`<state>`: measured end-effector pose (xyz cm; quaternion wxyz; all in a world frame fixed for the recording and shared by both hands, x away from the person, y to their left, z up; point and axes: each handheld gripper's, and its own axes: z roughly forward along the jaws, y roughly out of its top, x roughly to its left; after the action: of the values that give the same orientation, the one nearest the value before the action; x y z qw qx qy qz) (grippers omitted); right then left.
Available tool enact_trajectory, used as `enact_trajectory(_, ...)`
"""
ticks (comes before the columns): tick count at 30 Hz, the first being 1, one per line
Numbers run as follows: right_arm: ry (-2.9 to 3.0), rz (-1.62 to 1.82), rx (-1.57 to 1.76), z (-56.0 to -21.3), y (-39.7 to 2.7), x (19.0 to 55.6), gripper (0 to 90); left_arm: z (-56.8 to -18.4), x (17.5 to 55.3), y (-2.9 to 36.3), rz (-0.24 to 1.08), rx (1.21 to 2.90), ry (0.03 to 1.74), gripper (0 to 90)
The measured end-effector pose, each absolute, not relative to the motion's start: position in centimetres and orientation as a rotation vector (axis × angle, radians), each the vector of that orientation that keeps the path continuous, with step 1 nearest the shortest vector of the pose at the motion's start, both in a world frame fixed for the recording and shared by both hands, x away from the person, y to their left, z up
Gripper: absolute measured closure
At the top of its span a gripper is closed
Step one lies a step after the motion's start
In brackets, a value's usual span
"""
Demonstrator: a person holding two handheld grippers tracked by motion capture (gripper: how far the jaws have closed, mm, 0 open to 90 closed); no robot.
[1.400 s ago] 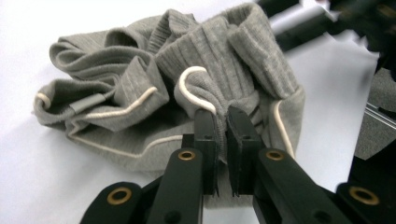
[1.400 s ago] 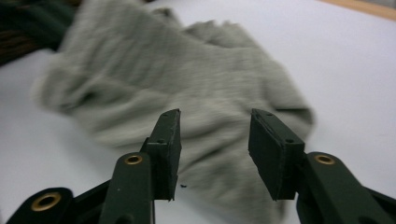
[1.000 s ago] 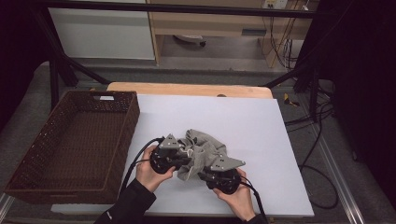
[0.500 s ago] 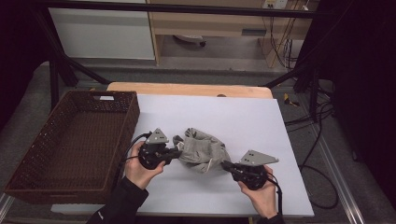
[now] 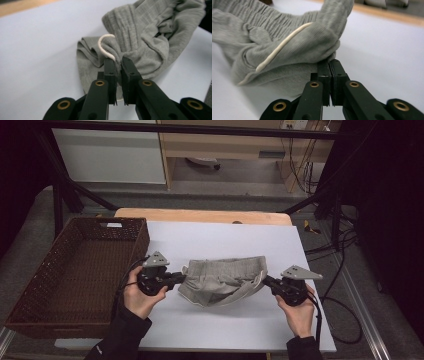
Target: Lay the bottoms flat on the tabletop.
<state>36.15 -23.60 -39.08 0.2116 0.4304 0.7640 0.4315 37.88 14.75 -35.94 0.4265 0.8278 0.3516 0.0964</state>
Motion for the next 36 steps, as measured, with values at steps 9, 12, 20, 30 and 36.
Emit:
enact_trajectory(9,2.138,1.132,1.262,-41.8,-23.7,36.8,77.2,-38.1,38.7,14.7,0.225,2.052,0.878,73.2)
enact_trajectory(12,2.113,1.178,1.261,-40.8,-24.0,35.7,66.1,-38.1,38.0,15.2,0.262,2.057,0.864,54.2)
enact_trajectory(20,2.163,1.253,1.223,-39.8,-22.0,34.1,38.5,-39.0,36.1,14.7,0.254,2.097,0.823,28.6)
enact_trajectory(30,2.184,1.200,1.278,-40.4,-17.7,35.5,23.3,-41.6,36.9,12.9,0.199,2.123,0.922,33.9)
enact_trajectory(36,2.184,1.157,1.346,-41.3,-17.2,36.2,42.4,-42.9,37.4,13.7,0.166,2.081,0.968,52.1)
